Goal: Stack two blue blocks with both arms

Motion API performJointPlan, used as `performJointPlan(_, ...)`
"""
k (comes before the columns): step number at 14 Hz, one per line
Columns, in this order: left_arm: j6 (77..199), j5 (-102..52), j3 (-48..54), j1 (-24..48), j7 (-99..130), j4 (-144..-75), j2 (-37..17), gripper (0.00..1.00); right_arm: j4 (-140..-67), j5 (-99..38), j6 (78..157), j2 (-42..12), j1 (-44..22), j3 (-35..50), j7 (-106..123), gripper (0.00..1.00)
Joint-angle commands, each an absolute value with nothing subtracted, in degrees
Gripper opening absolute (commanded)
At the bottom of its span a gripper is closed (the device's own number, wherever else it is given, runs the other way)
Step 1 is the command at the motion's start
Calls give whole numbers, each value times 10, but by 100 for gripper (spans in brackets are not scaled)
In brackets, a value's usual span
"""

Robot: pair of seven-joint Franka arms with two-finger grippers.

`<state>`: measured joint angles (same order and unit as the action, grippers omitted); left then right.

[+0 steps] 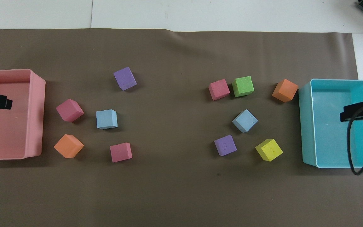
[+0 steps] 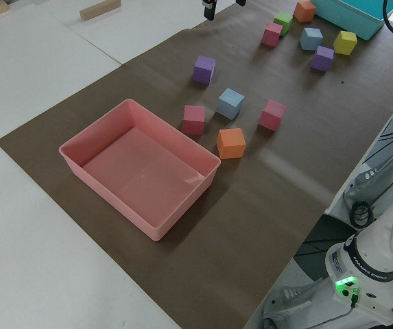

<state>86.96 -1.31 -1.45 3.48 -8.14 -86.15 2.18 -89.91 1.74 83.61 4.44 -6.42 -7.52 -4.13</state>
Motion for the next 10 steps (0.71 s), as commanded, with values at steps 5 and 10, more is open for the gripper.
performJointPlan(5,856,-7,-10,27,-90,-846,14,100,-907,25,838,53,-64,-75,-34,100)
performJointPlan(10,856,-6,-10,28,-89,-846,14,100,-920,25,838,61,-63,-75,-28,100)
